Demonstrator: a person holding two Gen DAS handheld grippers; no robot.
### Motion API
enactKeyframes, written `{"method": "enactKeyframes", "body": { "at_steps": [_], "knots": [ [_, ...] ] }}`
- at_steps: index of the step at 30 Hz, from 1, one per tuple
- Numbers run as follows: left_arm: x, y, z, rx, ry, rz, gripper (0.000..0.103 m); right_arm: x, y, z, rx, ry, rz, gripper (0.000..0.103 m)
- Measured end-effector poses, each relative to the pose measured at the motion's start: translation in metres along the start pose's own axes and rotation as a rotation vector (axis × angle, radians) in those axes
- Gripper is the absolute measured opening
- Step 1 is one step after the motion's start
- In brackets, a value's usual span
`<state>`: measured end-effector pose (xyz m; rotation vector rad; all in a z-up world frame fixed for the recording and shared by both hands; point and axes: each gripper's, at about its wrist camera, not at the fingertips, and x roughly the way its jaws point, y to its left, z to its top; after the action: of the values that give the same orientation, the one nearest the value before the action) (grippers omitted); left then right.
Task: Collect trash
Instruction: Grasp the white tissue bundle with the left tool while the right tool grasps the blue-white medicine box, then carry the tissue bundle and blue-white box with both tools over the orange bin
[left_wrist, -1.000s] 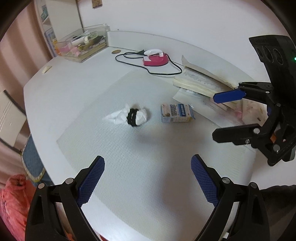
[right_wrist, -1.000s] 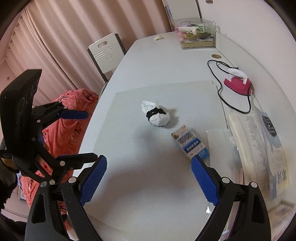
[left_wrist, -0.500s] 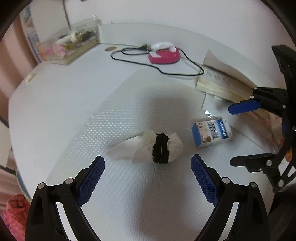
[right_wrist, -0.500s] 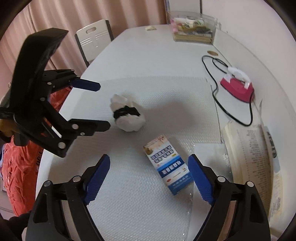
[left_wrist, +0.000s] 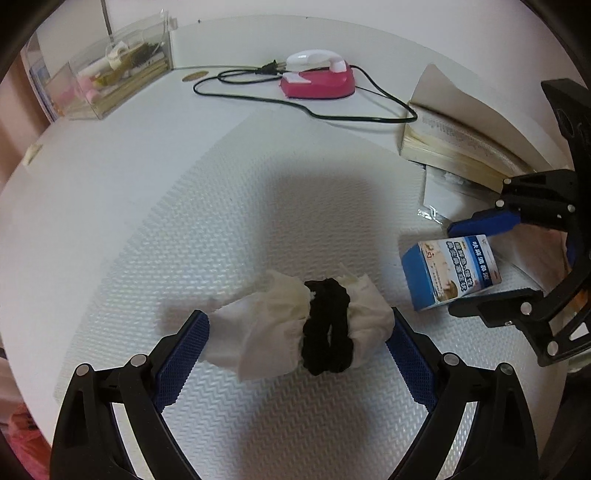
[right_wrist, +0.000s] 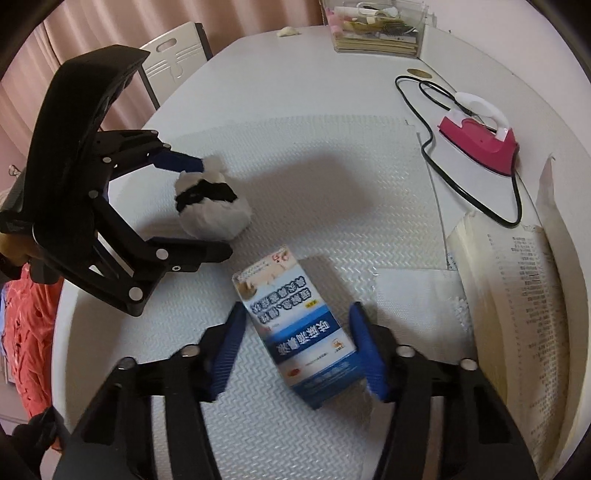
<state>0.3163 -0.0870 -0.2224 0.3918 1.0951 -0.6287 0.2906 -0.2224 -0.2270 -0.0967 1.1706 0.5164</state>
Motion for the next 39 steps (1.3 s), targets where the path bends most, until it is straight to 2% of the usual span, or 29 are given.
{"method": "enactKeyframes", "body": {
  "at_steps": [1,3,5,7,12,19,29,39],
  "knots": [
    [0.000,-0.002,-0.001,0.005,-0.012,0.013,0.091,0.000,0.000,0.000,-0.004,-0.002,-0.001,0.055],
    [-0.002,-0.005,-0.002,0.022,-0.023,0.035,0.080,0.002,0.001,-0.001,-0.016,-0.004,-0.002,0.053],
    [-0.008,-0.004,-0.002,-0.002,-0.037,0.016,0.061,0.002,0.001,-0.001,-0.029,-0.009,-0.012,0.052],
    [-0.010,-0.004,-0.002,-0.012,-0.033,0.010,0.056,0.002,0.002,-0.002,-0.026,-0.011,-0.010,0.048],
    [-0.021,-0.012,-0.015,-0.017,-0.026,0.018,0.054,-0.008,0.006,-0.001,-0.026,-0.028,0.024,0.045],
    [-0.060,-0.022,-0.049,-0.081,-0.037,0.037,0.055,-0.029,0.015,-0.004,-0.030,-0.054,0.100,0.045],
    [-0.136,-0.040,-0.108,-0.216,-0.089,0.084,0.055,-0.076,0.068,-0.018,-0.160,-0.080,0.173,0.045],
    [-0.214,-0.069,-0.184,-0.346,-0.117,0.183,0.055,-0.117,0.134,-0.040,-0.337,-0.065,0.271,0.045]
  ]
}}
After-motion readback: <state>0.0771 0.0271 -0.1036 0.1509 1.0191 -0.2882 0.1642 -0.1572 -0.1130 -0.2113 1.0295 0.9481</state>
